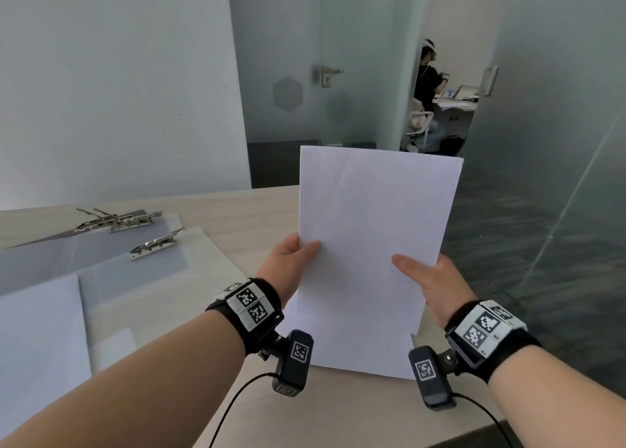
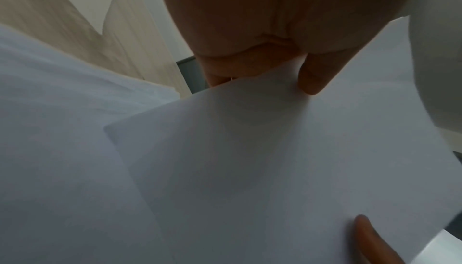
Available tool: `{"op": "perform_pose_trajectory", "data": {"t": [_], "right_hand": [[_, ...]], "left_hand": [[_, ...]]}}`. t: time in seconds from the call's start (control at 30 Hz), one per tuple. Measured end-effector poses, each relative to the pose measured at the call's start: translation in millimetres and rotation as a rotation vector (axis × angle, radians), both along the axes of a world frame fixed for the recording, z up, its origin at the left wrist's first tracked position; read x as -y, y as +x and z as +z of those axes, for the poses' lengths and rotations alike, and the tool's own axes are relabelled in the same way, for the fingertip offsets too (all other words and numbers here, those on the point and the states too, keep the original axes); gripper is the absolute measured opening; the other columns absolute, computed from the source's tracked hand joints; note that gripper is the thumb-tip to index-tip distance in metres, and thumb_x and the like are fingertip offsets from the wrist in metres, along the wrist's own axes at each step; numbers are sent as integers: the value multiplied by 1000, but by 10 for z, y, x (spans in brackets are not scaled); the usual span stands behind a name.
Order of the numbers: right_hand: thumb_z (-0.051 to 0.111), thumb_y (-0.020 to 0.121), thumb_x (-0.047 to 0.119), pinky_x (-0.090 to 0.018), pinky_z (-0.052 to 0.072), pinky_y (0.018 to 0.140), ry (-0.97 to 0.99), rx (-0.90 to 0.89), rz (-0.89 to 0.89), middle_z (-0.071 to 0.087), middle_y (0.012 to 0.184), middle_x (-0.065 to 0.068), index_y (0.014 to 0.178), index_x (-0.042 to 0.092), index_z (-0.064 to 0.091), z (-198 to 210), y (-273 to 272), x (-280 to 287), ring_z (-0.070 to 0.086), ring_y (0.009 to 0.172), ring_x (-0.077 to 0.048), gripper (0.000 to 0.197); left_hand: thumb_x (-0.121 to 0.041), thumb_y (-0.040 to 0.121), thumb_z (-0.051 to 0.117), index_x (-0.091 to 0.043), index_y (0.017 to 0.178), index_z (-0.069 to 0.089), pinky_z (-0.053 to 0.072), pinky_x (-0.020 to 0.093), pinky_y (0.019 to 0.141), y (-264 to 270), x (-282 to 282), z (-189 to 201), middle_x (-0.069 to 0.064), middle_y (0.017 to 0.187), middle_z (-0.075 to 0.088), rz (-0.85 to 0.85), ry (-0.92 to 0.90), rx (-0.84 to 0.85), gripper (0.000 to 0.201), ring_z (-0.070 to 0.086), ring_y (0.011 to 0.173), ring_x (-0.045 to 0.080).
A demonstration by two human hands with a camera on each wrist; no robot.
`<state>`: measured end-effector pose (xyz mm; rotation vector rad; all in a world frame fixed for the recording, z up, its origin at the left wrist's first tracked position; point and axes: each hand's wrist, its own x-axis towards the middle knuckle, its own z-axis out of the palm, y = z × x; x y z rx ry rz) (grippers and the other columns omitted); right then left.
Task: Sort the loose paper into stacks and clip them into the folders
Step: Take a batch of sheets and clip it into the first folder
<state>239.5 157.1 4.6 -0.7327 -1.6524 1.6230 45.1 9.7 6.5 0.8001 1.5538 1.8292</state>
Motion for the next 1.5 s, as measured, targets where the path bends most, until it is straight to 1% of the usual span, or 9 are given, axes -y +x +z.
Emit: {"op": "perform_pose_trajectory", "data": {"t": [0.3, 0.4, 0.5, 0.63, 0.8, 0.93, 1.13, 1.27, 1.5], "right_hand": [[57, 98, 17, -24, 52, 79, 234, 202, 34, 76, 93, 19, 107, 29, 69, 37, -41, 108, 71, 88, -1, 18], [58, 98, 17, -38, 52, 94, 220, 195, 1, 74, 103, 10, 107, 26, 69, 44, -176, 142, 69, 100, -15, 17], [58, 97, 17, -43, 51, 97, 161, 183, 8, 76, 99, 10, 97, 26, 72, 16, -343, 226, 70, 99, -19, 16], [58, 97, 17, -47, 50, 100, 110, 176, 64, 76, 105, 7, 104, 25, 72, -9, -621, 420, 70, 102, -19, 17], [57, 97, 16, -48, 49, 101, 82, 187, 159, 75, 107, 4, 103, 24, 71, -10, -998, 725, 68, 104, -22, 17], [56, 97, 14, -46, 51, 98, 57, 189, 232, 75, 107, 1, 101, 22, 71, -24, -1295, 995, 69, 102, -22, 17], [56, 98, 12, -36, 53, 85, 6, 231, 371, 75, 104, 2, 104, 21, 69, -119, -1580, 1394, 70, 97, -19, 17], [57, 98, 10, -39, 55, 83, -67, 309, 479, 76, 105, -6, 103, 18, 69, -187, -1690, 1666, 71, 96, -25, 15], [60, 96, 19, -38, 54, 82, -120, 522, 637, 76, 103, -12, 104, 7, 68, -256, -1736, 1803, 70, 91, -30, 16]], "left_hand": [[-28, 98, 54, -14, 102, 69, 51, 41, 86, -204, 244, 157, 6, 98, 73, 8, -27, -6, 22, 67, 88, 24], [-35, 100, 44, -15, 113, 69, 46, 33, 83, -542, 506, 180, 0, 112, 72, 78, -326, -212, 34, 66, 102, 22], [-15, 104, 34, -12, 143, 47, 35, 30, 108, -902, 884, 78, 6, 152, 43, 79, -868, -543, 41, 44, 135, 23], [-25, 104, 36, -18, 149, 38, 21, 28, 116, -1090, 1398, -10, 3, 158, 31, -58, -1254, -759, 45, 29, 145, 21], [-20, 96, 46, -32, 132, 59, 36, 24, 108, -1096, 1786, -36, -9, 142, 52, -131, -1226, -707, 40, 48, 130, 14], [-15, 86, 45, -34, 120, 67, 54, 21, 74, -928, 2113, -23, -5, 98, 65, -159, -1145, -540, 45, 57, 79, 13], [-14, 90, 46, -19, 115, 67, 59, 37, 74, -1081, 2598, 30, -1, 114, 71, 123, -729, -50, 33, 68, 102, 18], [-27, 95, 57, -15, 109, 69, 58, 36, 66, -1186, 2703, 105, 5, 101, 76, 327, -437, 97, 22, 72, 84, 23], [-8, 89, 65, -4, 107, 65, 55, 30, 53, -1329, 2901, -109, 8, 77, 70, 395, -607, 113, 18, 66, 54, 18]]}}
